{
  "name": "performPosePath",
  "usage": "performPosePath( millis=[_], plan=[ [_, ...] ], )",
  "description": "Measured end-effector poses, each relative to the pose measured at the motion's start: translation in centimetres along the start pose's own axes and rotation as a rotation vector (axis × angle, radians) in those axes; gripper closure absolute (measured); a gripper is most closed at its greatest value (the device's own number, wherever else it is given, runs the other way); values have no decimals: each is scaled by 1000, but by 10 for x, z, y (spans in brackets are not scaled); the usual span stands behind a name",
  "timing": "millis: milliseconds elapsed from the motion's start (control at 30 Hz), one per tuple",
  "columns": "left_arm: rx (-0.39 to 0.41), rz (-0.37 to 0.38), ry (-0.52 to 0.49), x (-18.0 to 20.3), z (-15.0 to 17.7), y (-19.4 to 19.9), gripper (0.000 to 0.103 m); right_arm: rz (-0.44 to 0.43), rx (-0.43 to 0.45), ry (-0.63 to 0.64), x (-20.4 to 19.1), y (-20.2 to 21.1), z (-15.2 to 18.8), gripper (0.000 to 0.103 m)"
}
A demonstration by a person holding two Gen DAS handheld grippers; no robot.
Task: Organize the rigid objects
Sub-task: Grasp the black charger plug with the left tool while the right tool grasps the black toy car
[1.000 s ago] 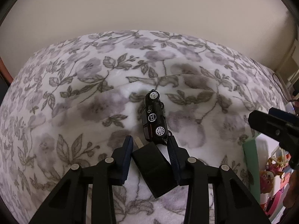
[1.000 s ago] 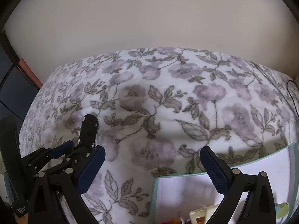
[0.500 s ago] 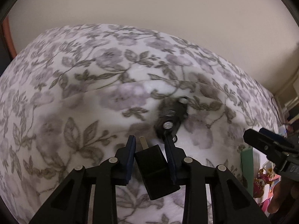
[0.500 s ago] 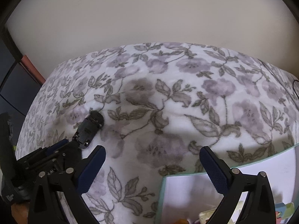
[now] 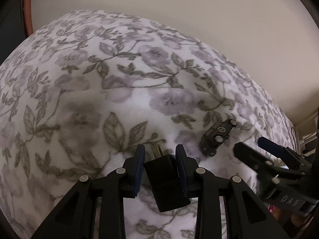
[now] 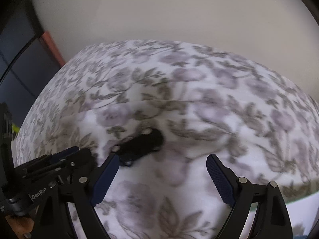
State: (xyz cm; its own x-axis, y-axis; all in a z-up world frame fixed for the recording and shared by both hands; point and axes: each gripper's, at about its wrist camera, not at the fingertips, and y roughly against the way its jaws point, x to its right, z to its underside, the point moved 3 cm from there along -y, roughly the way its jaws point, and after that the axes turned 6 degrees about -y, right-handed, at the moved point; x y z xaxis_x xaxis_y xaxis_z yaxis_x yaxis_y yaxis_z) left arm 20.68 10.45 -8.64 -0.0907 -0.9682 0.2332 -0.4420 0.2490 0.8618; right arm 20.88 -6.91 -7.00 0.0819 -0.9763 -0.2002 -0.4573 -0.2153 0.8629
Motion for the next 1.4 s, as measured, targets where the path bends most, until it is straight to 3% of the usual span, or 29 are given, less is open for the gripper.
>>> performPosePath(
  millis=[367, 500, 567, 667, 867, 1133, 1333, 1400],
  plan=[
    [-29, 92, 94, -15, 7, 0, 70, -20, -19, 78, -21, -28, -3, 12],
    [-60, 124, 140, -21, 12, -3, 57, -23, -22, 98, -27, -34, -5, 12],
    [-60, 137, 146, -22, 14, -2, 57, -29, -23, 87, -28, -36, -5, 14],
    [-61, 134, 142, -19, 15, 1, 57, -50, -21, 63, -28, -39, -6, 29],
    [-59, 163, 148, -24, 22, 8, 57, -86, -18, 4, -24, -40, -10, 30],
    [-72, 84, 22, -9, 31, 13, 57, -109, -9, -87, -22, -44, -22, 30],
    [-75, 9, -83, 4, 34, 10, 57, -64, 5, -60, -32, -48, -25, 54],
    [-78, -20, -123, 8, 34, 9, 57, -66, 3, -67, -32, -48, -25, 70]
  ],
)
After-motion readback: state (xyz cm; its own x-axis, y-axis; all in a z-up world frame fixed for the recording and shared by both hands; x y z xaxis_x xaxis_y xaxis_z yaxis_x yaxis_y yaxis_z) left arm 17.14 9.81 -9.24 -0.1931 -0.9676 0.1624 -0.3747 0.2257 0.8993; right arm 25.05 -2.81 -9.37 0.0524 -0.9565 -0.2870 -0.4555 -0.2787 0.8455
